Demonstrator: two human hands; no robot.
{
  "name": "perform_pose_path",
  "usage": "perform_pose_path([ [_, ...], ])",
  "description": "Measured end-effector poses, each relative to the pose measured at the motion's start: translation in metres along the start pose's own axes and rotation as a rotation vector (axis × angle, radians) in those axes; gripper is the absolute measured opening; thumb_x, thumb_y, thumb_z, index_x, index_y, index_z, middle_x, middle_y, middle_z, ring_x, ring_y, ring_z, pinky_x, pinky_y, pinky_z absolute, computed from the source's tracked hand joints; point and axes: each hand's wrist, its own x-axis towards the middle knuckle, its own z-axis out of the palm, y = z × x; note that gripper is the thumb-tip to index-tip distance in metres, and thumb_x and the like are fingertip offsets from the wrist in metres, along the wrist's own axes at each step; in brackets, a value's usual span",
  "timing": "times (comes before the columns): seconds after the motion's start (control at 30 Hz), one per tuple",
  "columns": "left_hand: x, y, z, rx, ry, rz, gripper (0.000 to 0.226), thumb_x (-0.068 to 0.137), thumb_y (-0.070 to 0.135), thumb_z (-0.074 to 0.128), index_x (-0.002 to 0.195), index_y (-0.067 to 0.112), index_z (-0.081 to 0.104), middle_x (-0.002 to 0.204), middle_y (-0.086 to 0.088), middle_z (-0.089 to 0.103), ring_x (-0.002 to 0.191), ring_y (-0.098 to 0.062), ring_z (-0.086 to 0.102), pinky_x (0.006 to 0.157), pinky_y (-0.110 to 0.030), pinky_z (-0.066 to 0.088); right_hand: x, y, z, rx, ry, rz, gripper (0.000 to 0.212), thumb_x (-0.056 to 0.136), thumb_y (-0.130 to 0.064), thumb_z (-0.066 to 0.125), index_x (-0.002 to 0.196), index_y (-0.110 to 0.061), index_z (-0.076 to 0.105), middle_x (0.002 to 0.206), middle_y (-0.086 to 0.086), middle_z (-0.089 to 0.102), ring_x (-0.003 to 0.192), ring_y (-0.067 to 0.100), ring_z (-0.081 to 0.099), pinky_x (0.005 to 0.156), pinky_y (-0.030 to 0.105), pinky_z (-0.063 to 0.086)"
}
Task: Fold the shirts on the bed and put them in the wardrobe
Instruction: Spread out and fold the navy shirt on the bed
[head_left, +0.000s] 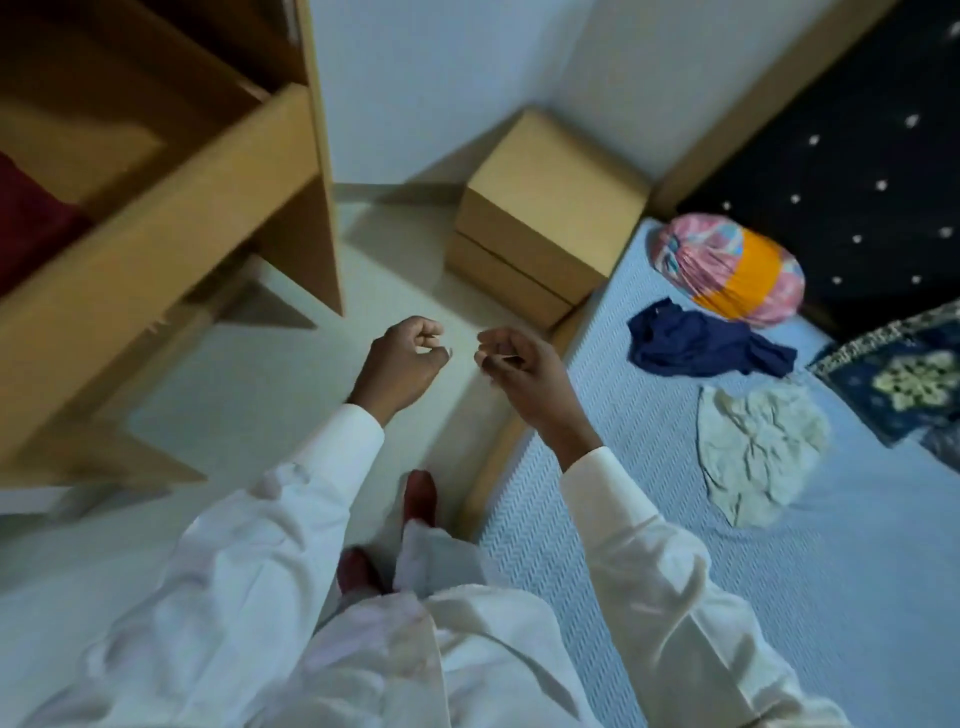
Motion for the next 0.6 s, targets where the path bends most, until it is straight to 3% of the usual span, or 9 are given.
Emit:
perform_pose_path([
  [0.17,0.001,-0.049,0.089,-0.016,-0.144,-0.058,0.026,0.084,0.027,0.069,0.109,0.022,0.068,0.097,0.008,0.068,0.094,-0.017,0.068,0.089,-0.042,0.057,-0.018,0.086,-0.024,-0.005,0.090,0.140,0.016,0.084,-0.029,0.068,0.099,-0.024,0.072,0.087,-0.013,0.071,0.082,0.009,0.066,0.079,0.040,0.056],
  [0.3,0.026,-0.096,0.150,0.010,-0.200,-0.038,0.025,0.086,0.027,0.069,0.110,0.023,0.068,0.099,0.009,0.068,0.098,-0.011,0.065,0.091,-0.030,0.053,-0.002,0.159,-0.029,-0.048,0.135,0.198,0.019,0.085,-0.029,0.067,0.104,-0.026,0.072,0.094,-0.005,0.073,0.089,0.016,0.069,0.086,0.047,0.058],
  [0.47,0.072,-0.162,0.220,0.052,-0.245,0.008,0.028,0.088,0.027,0.066,0.115,0.021,0.066,0.106,0.007,0.069,0.101,-0.012,0.063,0.091,-0.026,0.050,0.031,0.252,-0.028,-0.067,0.225,0.189,0.014,0.091,-0.019,0.067,0.102,-0.027,0.071,0.095,-0.003,0.073,0.091,0.014,0.069,0.087,0.043,0.057],
  [0.6,0.096,-0.203,0.278,0.103,-0.291,0.066,0.025,0.088,0.028,0.065,0.113,0.023,0.066,0.107,0.006,0.069,0.103,-0.015,0.063,0.094,-0.031,0.051,0.044,0.323,-0.033,-0.082,0.291,0.167,0.018,0.090,-0.025,0.069,0.108,-0.023,0.070,0.098,-0.002,0.074,0.092,0.011,0.069,0.088,0.042,0.058],
])
